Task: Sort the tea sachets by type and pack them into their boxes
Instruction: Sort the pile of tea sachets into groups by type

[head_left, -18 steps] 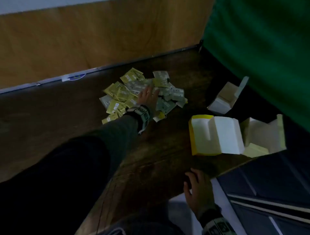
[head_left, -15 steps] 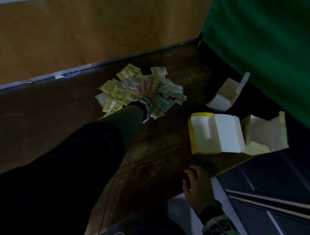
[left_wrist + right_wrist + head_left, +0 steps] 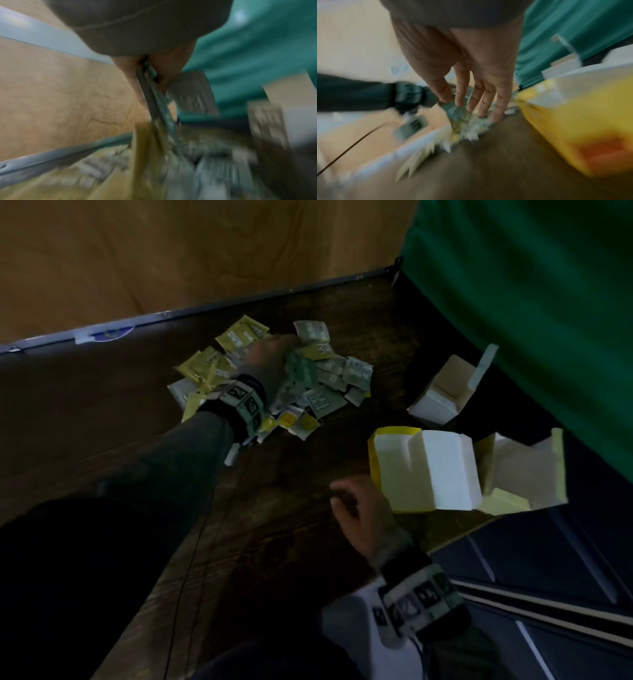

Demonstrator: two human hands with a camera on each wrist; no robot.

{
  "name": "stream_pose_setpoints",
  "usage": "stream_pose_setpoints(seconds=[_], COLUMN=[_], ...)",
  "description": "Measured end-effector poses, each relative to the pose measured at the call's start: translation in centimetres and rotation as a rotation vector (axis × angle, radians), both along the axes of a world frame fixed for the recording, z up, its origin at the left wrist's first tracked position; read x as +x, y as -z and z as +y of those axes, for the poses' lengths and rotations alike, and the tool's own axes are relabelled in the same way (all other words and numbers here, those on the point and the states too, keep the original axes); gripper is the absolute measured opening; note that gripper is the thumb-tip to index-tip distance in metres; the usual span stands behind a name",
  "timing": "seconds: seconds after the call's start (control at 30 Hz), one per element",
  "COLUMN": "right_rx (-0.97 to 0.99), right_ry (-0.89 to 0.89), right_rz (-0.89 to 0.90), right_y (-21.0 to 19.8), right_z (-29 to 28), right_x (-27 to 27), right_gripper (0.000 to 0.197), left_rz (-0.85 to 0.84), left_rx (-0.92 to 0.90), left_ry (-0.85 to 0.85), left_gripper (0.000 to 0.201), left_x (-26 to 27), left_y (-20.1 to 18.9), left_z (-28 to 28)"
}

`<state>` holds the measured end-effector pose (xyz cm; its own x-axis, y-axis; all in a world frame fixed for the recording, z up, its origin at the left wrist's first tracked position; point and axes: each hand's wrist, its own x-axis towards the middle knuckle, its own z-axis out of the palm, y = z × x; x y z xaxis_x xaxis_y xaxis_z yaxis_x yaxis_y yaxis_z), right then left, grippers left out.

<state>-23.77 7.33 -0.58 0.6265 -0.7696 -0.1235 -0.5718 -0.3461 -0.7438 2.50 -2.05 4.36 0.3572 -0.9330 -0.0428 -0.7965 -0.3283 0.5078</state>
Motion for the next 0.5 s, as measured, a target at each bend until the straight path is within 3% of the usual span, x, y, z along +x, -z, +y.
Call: stream_pose_setpoints(seconds=[0.07,0.17,0.37,0.47,0.5], right_rx=[0.068,0.229,0.959,1.133,1.133], right_ry=[0.035,0.122,0.443,0.41,0.4], right_rz=[-0.005,-0.052,-0.325,-0.446,-0.478], right_y=[-1.4,-3.2,-4.2,-3.4,-3.1], right_z=[-2.1,-4.9,-7.3,-6.5,-6.1], right_x=[1.6,4.4,8.4,8.9,9.0], right_gripper=[0.026,0.028,0.072,0.085,0.081], left_rz=[0.141,0.184,0.438,0.481,0.515], left_rx=[-0.101,-0.091,-0.04,-0.089,-0.093], left_ry=[-0.135,-0.2,-0.095,-0.183,-0.218], left_gripper=[0.038,0.036,0.033,0.034,0.035], left_x=[0.2,1.2,0.3,-1.4,-1.8], left_y=[-1.7,-3.9,-4.7,-3.6,-3.1], left_z=[1.0,2.4,5.8,7.1,7.4])
